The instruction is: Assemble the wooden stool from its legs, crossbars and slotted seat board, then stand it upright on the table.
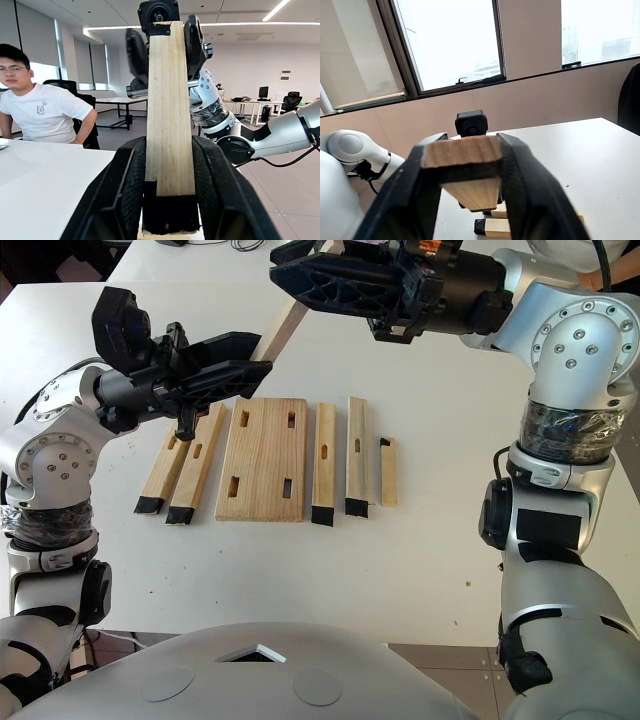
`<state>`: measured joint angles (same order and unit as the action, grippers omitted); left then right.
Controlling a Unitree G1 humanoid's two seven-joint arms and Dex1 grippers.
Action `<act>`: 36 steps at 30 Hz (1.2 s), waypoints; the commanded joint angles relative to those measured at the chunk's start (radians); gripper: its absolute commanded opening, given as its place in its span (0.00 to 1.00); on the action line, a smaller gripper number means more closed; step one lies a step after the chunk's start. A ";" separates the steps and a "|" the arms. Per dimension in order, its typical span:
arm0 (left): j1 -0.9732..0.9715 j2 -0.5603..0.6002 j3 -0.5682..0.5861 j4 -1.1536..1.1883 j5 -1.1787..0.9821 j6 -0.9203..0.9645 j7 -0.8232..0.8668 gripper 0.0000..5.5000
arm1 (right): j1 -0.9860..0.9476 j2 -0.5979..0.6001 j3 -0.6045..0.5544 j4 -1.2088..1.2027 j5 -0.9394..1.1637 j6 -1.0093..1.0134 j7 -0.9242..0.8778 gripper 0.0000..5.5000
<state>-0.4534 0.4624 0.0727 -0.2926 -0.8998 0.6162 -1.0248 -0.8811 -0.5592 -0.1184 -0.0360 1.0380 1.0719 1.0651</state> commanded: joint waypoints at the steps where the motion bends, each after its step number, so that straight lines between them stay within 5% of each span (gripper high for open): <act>1: -0.020 0.015 0.013 0.006 -0.012 0.005 -0.004 0.24 | 0.023 -0.009 -0.006 -0.020 0.009 0.012 -0.004 0.25; 7: -0.027 0.002 0.002 0.029 0.014 0.013 0.045 0.24 | 0.045 0.011 -0.026 -0.042 0.027 0.002 -0.042 0.25; 16: 0.024 -0.006 -0.031 0.044 0.064 0.008 0.094 0.49 | 0.119 -0.003 -0.032 -0.068 -0.059 -0.107 -0.086 0.24; 23: 0.219 0.006 -0.014 -0.006 0.197 -0.112 0.141 0.49 | 0.196 -0.173 0.115 0.091 -0.441 -0.491 0.087 0.24; 29: 0.196 -0.295 -0.005 -0.016 0.272 -0.204 0.561 0.49 | 0.346 -0.230 0.266 0.162 -0.660 -0.769 0.262 0.24; 36: 0.043 -0.664 -0.015 0.213 0.410 -0.366 0.976 0.49 | 0.342 -0.203 0.290 0.249 -0.729 -0.877 0.308 0.24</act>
<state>-0.3546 -0.1187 0.0495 -0.1710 -0.5563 0.3166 -0.1526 -0.5136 -0.7679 0.1643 0.1767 0.3343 0.2285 1.3581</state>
